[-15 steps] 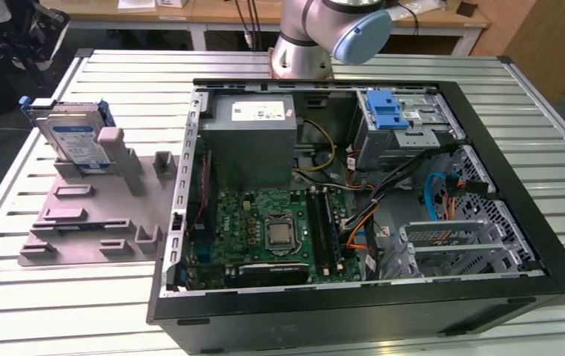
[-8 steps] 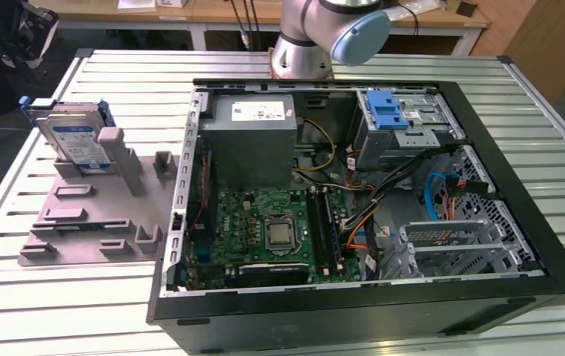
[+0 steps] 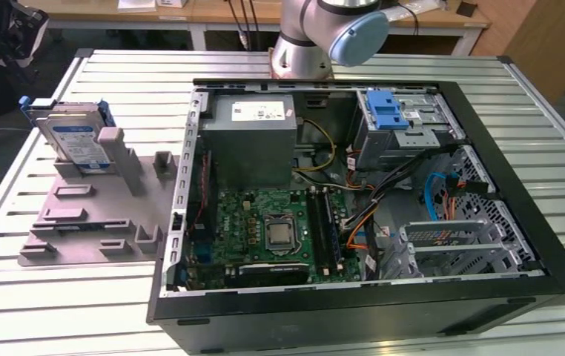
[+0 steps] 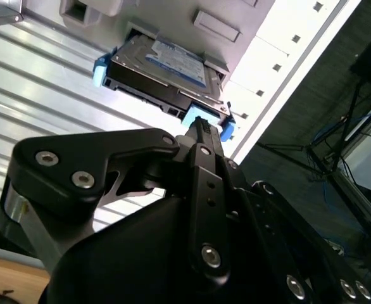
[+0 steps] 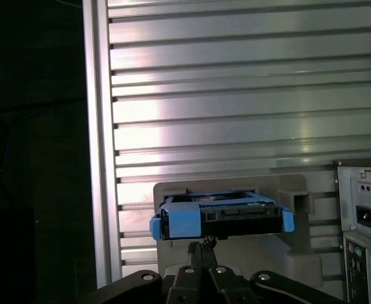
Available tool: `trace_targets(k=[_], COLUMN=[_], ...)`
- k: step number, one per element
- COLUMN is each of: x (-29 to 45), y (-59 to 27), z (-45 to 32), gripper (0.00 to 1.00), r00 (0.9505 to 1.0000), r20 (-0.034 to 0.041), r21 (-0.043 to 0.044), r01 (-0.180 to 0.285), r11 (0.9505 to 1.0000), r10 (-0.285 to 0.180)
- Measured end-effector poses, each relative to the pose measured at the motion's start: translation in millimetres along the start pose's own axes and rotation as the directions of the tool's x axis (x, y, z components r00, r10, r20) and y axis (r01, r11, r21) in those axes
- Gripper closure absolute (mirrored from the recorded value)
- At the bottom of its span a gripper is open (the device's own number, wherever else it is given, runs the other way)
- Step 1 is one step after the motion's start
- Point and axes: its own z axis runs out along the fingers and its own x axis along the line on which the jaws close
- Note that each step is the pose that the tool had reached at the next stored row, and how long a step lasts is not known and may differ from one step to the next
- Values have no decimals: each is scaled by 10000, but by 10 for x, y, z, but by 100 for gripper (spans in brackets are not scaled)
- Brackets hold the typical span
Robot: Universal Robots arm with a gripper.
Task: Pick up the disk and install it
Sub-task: 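Reach for the disk, then pick up the disk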
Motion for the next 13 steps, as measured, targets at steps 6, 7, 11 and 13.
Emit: trace_targets(k=[6, 7, 11, 13], x=[3, 3, 4, 4], y=[0, 0, 0, 0], z=[0, 1, 0, 1], gripper=[89, 89, 89, 89], r00=[10000, 10000, 9999, 9996], r20=[0, 0, -5, -11], r21=[0, 0, 1, 3], r01=[-1, -1, 120, 284], r11=[10000, 10000, 9999, 9996], r10=[1, 1, -120, -284])
